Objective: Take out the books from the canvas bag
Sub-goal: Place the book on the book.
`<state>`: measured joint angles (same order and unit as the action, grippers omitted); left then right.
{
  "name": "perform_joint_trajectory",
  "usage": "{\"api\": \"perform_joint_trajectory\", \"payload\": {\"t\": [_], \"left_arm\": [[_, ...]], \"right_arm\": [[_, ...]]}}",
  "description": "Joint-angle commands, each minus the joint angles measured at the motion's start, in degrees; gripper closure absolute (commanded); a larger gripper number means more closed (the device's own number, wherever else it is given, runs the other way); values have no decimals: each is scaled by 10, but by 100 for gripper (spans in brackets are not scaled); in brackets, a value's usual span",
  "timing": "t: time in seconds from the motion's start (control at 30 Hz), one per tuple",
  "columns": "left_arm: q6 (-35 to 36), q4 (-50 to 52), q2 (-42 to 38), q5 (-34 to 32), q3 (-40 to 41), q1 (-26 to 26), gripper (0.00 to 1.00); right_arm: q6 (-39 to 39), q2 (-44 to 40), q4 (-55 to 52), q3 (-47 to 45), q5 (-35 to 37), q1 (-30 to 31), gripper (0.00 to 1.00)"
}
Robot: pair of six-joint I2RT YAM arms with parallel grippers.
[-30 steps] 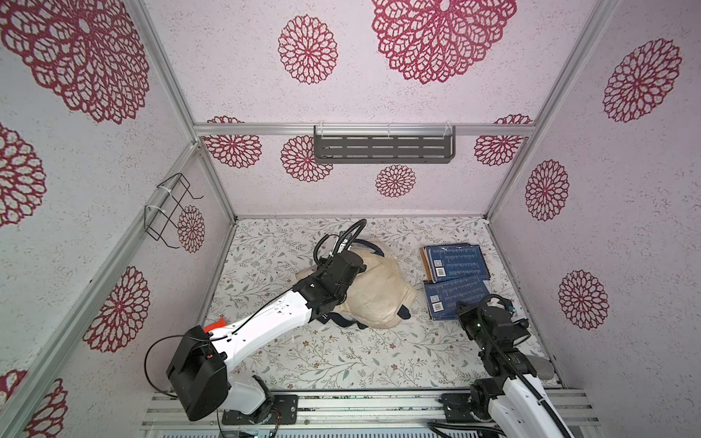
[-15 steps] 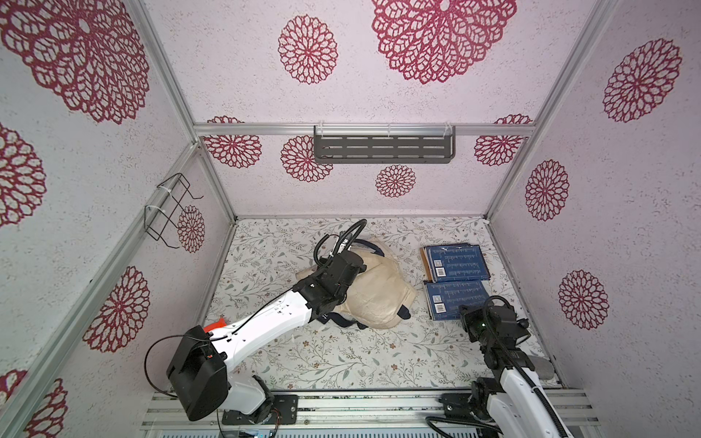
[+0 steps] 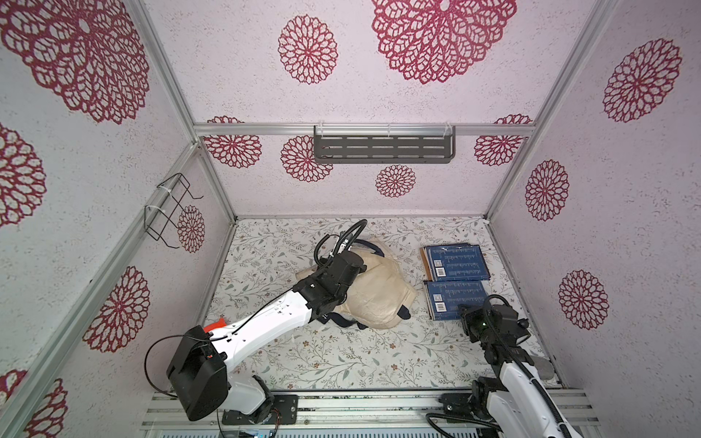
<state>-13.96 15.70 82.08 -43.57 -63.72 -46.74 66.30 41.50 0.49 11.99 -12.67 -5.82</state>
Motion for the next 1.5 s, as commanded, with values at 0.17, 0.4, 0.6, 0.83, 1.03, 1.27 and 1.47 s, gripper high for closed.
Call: {"api": "perform_joint_trajectory", "payload": {"t": [0.17, 0.4, 0.6, 0.83, 1.03, 1.27, 1.47], "left_arm": [[0, -18, -12, -13, 4, -8, 100], [1, -17, -16, -13, 3, -8, 100], [2, -17, -17, -13, 3, -10, 100], [2, -16, -17, -13, 3, -9, 100], [0, -16, -17, -12, 2, -10, 100], [-18, 1, -11, -6, -8, -7, 100], [-52, 24, -8, 7, -18, 3, 100]], "right_arm": [[-33, -22, -62, 33, -12, -5, 45], [-57, 1, -108, 63, -36, -6, 29], [-76, 0, -166, 100, -31, -5, 19], [-102, 1, -259, 141, -4, -6, 1], [-118, -34, -254, 161, 6, -4, 1], [-116, -48, -191, 174, 31, 79, 1], [-107, 10, -144, 189, 83, 212, 1]]}}
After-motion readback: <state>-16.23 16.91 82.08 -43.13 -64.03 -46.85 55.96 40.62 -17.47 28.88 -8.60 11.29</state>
